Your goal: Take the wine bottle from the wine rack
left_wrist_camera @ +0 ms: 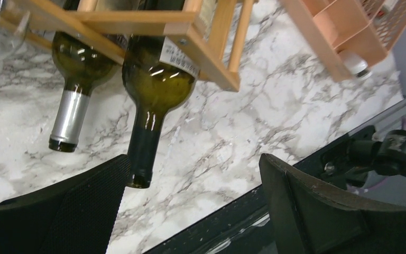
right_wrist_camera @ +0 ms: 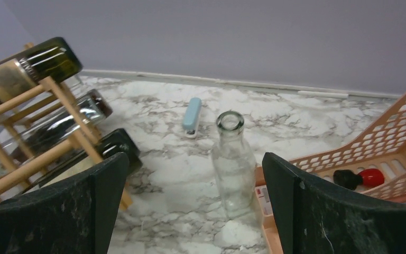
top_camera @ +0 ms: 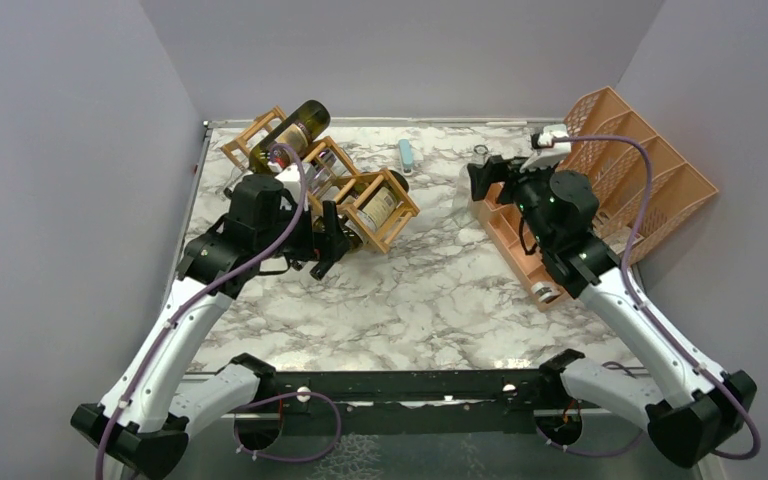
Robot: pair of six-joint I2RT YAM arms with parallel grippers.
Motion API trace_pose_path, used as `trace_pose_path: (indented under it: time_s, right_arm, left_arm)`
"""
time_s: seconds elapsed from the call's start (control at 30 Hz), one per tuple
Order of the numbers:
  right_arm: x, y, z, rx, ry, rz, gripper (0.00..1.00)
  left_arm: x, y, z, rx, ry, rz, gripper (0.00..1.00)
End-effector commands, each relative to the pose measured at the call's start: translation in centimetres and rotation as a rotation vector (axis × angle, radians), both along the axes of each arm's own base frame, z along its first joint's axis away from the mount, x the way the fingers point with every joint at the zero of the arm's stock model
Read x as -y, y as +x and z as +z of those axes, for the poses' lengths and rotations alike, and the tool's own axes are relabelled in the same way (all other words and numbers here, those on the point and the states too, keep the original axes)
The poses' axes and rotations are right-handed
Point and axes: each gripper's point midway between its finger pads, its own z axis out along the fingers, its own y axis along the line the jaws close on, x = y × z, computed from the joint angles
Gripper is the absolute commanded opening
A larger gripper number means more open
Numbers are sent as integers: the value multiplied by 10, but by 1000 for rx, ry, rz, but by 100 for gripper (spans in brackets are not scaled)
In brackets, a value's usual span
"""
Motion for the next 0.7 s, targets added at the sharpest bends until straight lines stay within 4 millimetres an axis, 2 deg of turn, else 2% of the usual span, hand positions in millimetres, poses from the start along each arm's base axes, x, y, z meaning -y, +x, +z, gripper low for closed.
trace_pose_path:
  time_s: [0.0, 0.1, 0.17, 0.33, 0.53, 0.67]
  right_arm:
    - [-31, -43, -34, -131, 54, 246, 100]
    - [-75, -82, -48, -203, 25, 589, 100]
    - [-92, -99, -55, -267, 19, 737, 100]
    - [-113, -106, -77, -388, 58, 864, 100]
    - [-154, -99, -116, -513, -12, 778, 100]
    - [-155, -77, -126, -596, 84, 596, 98]
  left_arm:
    - [-8, 0, -38, -75, 91, 4, 99]
    - [2, 2, -45, -80, 59, -32, 98]
    - [7, 2, -53, -96, 46, -50, 97]
    - [6, 6, -74, -131, 54, -43, 90]
    - [-1, 15, -81, -125, 32, -4, 85]
    - [-6, 20, -78, -110, 38, 25, 79]
